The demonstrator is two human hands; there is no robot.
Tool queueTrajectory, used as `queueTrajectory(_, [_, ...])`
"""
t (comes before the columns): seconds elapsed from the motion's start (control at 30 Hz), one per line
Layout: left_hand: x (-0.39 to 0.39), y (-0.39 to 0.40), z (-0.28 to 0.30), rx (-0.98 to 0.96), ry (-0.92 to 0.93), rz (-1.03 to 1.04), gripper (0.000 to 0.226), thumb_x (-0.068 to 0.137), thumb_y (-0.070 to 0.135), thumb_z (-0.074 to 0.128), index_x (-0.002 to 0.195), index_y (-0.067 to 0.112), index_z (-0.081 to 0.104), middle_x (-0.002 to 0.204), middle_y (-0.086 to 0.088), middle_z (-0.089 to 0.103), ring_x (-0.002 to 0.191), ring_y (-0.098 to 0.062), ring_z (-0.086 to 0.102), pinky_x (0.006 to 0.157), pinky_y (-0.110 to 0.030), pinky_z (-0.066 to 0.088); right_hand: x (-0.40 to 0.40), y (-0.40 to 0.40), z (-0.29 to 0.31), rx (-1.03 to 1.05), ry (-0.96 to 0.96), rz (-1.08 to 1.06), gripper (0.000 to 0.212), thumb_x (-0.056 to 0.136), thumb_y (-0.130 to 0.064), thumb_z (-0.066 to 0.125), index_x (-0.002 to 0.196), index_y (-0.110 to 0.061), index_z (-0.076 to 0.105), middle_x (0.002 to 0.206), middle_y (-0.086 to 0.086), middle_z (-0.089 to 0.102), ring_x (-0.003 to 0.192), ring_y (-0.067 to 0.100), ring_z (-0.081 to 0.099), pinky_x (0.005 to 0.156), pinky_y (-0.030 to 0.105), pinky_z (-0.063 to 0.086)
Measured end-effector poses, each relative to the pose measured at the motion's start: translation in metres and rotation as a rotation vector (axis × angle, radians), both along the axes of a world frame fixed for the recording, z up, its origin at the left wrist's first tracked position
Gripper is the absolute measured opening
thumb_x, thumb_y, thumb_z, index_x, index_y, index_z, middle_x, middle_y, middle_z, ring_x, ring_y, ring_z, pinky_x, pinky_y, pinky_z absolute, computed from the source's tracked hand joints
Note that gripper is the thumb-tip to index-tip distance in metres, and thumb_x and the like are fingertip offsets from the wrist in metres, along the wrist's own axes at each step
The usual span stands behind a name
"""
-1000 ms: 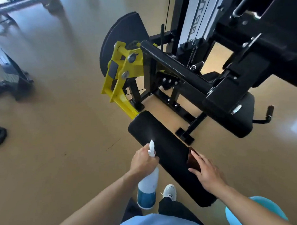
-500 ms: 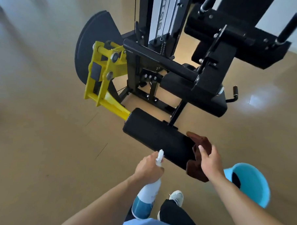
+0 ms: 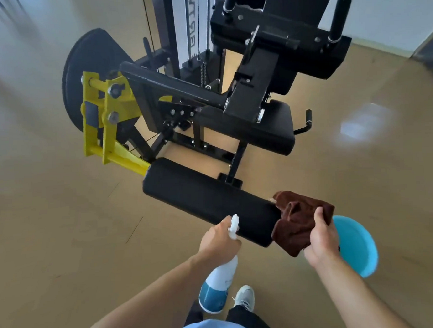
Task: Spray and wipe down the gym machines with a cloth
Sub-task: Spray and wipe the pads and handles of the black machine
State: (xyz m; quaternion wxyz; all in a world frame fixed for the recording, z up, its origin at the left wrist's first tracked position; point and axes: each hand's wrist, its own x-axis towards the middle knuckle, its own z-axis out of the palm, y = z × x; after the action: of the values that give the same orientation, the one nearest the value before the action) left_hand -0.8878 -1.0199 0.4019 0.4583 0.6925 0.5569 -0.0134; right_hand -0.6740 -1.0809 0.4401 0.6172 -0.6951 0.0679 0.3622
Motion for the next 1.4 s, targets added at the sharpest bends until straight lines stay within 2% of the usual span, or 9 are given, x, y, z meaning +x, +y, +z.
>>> queueTrajectory(0.37, [0.045, -0.025, -0.014, -0.046, 0.063, -0.109, 0.028, 0.084, 0.024, 0.061, 0.112, 0.030, 0.055, 0.096, 0.003, 0.063, 0.086, -0.021, 0.065, 0.078, -0.039, 0.061, 0.051, -0.025, -0.017, -0.041, -0.055, -0.027, 0.019, 0.110, -0.037, 0.048, 0.112, -0.020, 0.056, 0.107, 0.006, 0.071, 0.091, 0.026, 0.072, 0.069, 0.033, 0.056])
queueTrajectory(0.5, [0.063, -0.032, -0.014, -0.057, 0.042, -0.106, 0.021, 0.080, 0.025, 0.063, 0.099, 0.034, 0.058, 0.090, 0.008, 0.063, 0.083, -0.017, 0.065, 0.078, -0.039, 0.062, 0.058, -0.031, -0.021, -0.040, -0.010, -0.010, 0.023, 0.110, -0.039, 0.049, 0.118, -0.021, 0.060, 0.117, 0.009, 0.071, 0.107, 0.034, 0.072, 0.095, 0.050, 0.057])
queueTrajectory(0.57, [0.079, -0.032, -0.006, -0.034, 0.018, -0.072, 0.013, 0.081, 0.025, 0.063, 0.093, 0.030, 0.062, 0.089, 0.008, 0.065, 0.083, -0.016, 0.065, 0.076, -0.038, 0.061, 0.061, -0.034, -0.022, -0.024, 0.005, -0.011, 0.032, 0.110, -0.039, 0.049, 0.131, -0.017, 0.058, 0.127, 0.012, 0.069, 0.110, 0.033, 0.071, 0.093, 0.047, 0.057])
queueTrajectory(0.67, [0.109, -0.020, 0.018, 0.027, -0.061, 0.016, 0.022, 0.083, 0.023, 0.064, 0.104, 0.029, 0.060, 0.096, 0.010, 0.066, 0.085, -0.013, 0.064, 0.064, -0.027, 0.052, 0.071, -0.039, -0.017, -0.005, 0.046, 0.002, 0.031, 0.109, -0.039, 0.050, 0.132, -0.019, 0.058, 0.124, 0.010, 0.070, 0.102, 0.026, 0.071, 0.080, 0.037, 0.054])
queueTrajectory(0.77, [0.147, -0.006, 0.044, 0.031, -0.182, 0.125, 0.038, 0.083, 0.021, 0.063, 0.118, 0.031, 0.054, 0.104, 0.014, 0.066, 0.089, -0.010, 0.063, 0.064, -0.024, 0.047, 0.093, -0.048, -0.008, 0.013, 0.077, 0.019, 0.025, 0.110, -0.038, 0.047, 0.125, -0.022, 0.057, 0.109, 0.004, 0.071, 0.090, 0.018, 0.071, 0.071, 0.034, 0.052])
queueTrajectory(0.9, [0.191, 0.012, 0.055, -0.007, -0.301, 0.303, 0.032, 0.088, 0.021, 0.060, 0.119, 0.028, 0.055, 0.102, 0.003, 0.067, 0.091, -0.015, 0.067, 0.068, -0.027, 0.054, 0.126, -0.047, -0.009, -0.007, 0.043, 0.049, 0.027, 0.108, -0.044, 0.051, 0.127, -0.027, 0.060, 0.123, 0.009, 0.068, 0.105, 0.026, 0.068, 0.091, 0.042, 0.052])
queueTrajectory(1.07, [0.227, 0.051, 0.036, -0.130, -0.345, 0.530, 0.014, 0.084, 0.016, 0.057, 0.093, 0.026, 0.061, 0.093, -0.002, 0.070, 0.084, -0.019, 0.067, 0.066, -0.031, 0.052, 0.163, -0.019, -0.026, -0.013, 0.120, 0.091, 0.038, 0.107, -0.046, 0.052, 0.133, -0.019, 0.059, 0.124, 0.019, 0.069, 0.105, 0.035, 0.069, 0.082, 0.042, 0.054])
queueTrajectory(1.17, [0.239, 0.086, 0.014, -0.180, -0.335, 0.626, 0.009, 0.083, 0.013, 0.058, 0.084, 0.019, 0.065, 0.085, -0.003, 0.069, 0.076, -0.018, 0.063, 0.065, -0.032, 0.051, 0.177, 0.012, -0.039, -0.020, 0.121, 0.139, 0.031, 0.109, -0.040, 0.050, 0.130, -0.022, 0.060, 0.118, 0.017, 0.071, 0.105, 0.037, 0.070, 0.088, 0.047, 0.057])
queueTrajectory(1.4, [0.251, 0.190, -0.039, -0.146, -0.343, 0.858, 0.013, 0.086, 0.017, 0.064, 0.097, 0.023, 0.065, 0.095, -0.004, 0.069, 0.089, -0.023, 0.067, 0.072, -0.037, 0.054, 0.202, 0.103, -0.100, -0.058, 0.179, 0.224, 0.050, 0.083, -0.063, 0.067, 0.125, -0.036, 0.066, 0.120, 0.011, 0.076, 0.107, 0.036, 0.075, 0.097, 0.065, 0.054])
